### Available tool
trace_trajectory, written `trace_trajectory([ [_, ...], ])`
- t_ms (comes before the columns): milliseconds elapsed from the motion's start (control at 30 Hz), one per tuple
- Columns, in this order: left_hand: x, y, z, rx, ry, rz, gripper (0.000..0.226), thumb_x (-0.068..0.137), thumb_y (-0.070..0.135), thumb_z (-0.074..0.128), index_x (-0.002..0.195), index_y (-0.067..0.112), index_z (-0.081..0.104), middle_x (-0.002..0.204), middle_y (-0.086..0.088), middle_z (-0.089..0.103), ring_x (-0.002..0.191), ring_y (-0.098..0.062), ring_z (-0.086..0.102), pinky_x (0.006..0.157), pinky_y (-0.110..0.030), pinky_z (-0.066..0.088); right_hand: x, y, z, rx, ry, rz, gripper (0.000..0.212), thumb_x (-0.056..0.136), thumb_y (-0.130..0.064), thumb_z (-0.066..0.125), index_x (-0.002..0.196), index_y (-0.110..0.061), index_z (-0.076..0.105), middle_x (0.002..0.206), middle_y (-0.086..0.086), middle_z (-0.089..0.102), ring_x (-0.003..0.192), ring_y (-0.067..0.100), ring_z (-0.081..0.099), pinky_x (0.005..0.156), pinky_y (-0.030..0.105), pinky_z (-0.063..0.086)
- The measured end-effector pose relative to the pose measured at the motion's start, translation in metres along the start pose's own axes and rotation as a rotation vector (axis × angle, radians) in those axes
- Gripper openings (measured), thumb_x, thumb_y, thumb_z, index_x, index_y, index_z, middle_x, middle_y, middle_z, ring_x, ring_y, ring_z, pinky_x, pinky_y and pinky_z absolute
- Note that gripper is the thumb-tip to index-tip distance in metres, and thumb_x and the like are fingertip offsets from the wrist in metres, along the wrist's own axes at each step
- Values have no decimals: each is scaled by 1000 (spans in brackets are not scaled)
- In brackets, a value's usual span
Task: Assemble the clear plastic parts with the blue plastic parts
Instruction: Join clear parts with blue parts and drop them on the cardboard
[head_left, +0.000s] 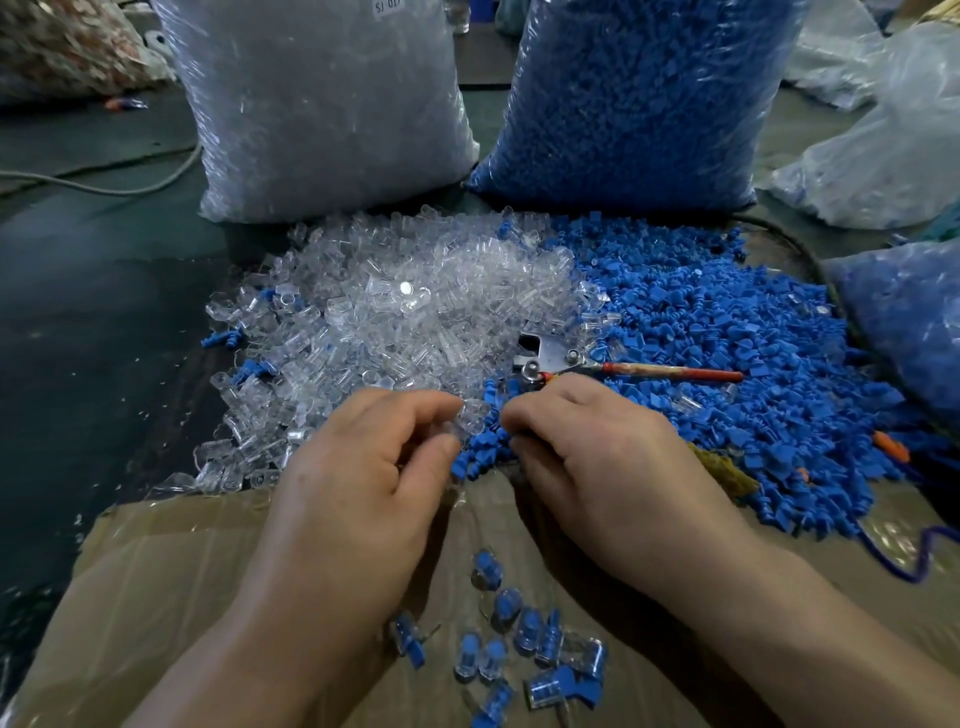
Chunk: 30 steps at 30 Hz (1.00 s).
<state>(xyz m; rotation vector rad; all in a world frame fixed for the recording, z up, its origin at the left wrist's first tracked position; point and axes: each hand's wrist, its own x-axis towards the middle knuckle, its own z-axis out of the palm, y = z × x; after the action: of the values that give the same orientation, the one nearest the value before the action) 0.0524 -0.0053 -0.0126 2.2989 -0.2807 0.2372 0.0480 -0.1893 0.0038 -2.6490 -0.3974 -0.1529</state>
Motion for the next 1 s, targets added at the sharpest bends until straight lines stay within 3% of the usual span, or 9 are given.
trace_trajectory([
  [100,1,-4,4,-273,23,-80,26,90,31,61,108,50,67,97,26,69,86,6,68,64,-13,55,-3,5,-6,239,115,131,23,91,-41,44,108,-40,58,93,-17,58,85,0,56,73,24,51],
  [167,2,-3,4,-486,-22,-174,35,91,20,66,107,52,68,93,15,75,82,-6,74,67,-20,60,-7,8,-10,518,123,227,17,92,-38,50,105,-42,60,87,-14,66,80,1,64,66,25,56],
  [300,-1,1,2,-564,-117,-199,34,69,40,69,102,48,71,88,8,76,78,-12,75,65,-23,60,-12,1,-16,901,3,267,18,98,-24,55,97,-37,67,70,2,69,65,15,69,58,28,57],
  [367,-3,3,3,-496,-140,-164,34,68,42,71,102,49,69,89,10,75,79,-10,74,67,-26,60,-13,-3,-13,899,-26,229,15,96,-25,57,96,-35,67,66,3,69,59,14,67,55,25,55],
  [433,-4,5,5,-424,-131,-125,38,75,28,78,102,51,65,90,12,74,79,-8,72,67,-25,60,-14,-5,-10,788,-8,169,12,96,-27,59,97,-36,66,66,-4,68,57,8,65,54,21,53],
  [567,-5,10,4,-247,-87,-41,40,73,32,72,107,51,60,95,22,69,82,1,69,66,-22,59,-13,-9,-7,533,26,53,15,88,-35,59,101,-42,61,81,-26,63,77,-1,63,65,13,47],
  [767,-3,12,3,0,-48,143,38,76,31,70,111,43,60,98,24,58,95,10,56,81,-2,41,-17,-11,-7,530,92,71,17,90,-32,66,103,-40,57,84,-17,66,75,6,66,63,32,55],
  [900,-3,10,3,29,-22,173,34,82,33,70,115,38,62,96,25,58,97,12,54,83,1,37,-16,-11,-7,508,124,83,18,86,-36,65,100,-40,55,84,-17,65,72,4,65,60,25,52],
  [1000,-2,11,3,79,-52,239,32,82,26,69,110,38,61,94,22,56,93,11,53,79,0,37,-15,-11,-6,446,71,61,20,86,-34,66,100,-42,55,92,-24,63,81,-2,63,70,20,49],
])
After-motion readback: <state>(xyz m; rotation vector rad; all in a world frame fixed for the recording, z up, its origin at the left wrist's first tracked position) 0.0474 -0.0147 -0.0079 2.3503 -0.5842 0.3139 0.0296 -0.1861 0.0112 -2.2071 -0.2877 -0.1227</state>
